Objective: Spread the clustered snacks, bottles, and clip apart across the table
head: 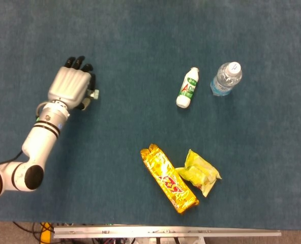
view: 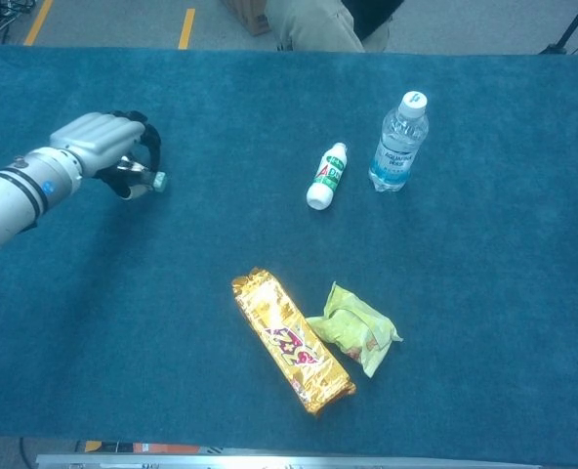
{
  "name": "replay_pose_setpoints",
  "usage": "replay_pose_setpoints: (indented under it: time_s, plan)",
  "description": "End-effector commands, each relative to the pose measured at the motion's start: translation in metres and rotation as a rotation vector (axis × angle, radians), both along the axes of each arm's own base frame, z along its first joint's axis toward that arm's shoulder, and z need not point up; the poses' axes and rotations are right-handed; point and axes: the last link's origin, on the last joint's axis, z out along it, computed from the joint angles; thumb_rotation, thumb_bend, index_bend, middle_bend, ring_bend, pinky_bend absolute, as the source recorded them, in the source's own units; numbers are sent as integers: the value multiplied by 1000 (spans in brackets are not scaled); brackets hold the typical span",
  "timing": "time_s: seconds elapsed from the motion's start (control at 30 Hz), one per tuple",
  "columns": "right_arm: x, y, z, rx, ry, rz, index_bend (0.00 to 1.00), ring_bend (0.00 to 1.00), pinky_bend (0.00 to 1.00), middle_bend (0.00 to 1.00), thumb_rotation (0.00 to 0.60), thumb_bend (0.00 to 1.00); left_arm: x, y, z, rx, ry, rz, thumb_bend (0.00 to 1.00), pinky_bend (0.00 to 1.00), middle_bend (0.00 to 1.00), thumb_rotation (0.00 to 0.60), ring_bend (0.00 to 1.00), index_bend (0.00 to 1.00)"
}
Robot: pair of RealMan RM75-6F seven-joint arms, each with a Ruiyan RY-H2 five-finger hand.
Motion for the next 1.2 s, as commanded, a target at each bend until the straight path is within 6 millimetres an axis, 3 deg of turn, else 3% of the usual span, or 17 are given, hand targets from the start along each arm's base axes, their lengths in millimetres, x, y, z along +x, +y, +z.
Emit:
replay_pose_setpoints:
  time_s: [0.03,0.23,0.7,0.93,1.2]
  plan:
    - [1,0,0,0,-1,1,294,285,431,356,600,9,-5,2,4,2,-2,18,321,73,163,600,25,325]
    - [1,-2,1,-10,0,0,294,272,431,356,600,10,-13,3,9,-2,1,61,312,73,132,600,18,180]
    - [-27,1,7,-38,82,-96,294,228,372,325,600,22,-11,2,76,196,-213,101,312,73,125,600,16,178]
    - [-38,11,5,-59,96,-127,294,228,372,325,600,46,-22,-19,112,348,-299,50,312,73,138,600,17,192]
    - [-52,36,4,-100,120,-157,268,212,369,318,600,49,-42,-65,142,473,-333,-11,312,73,170,600,29,242]
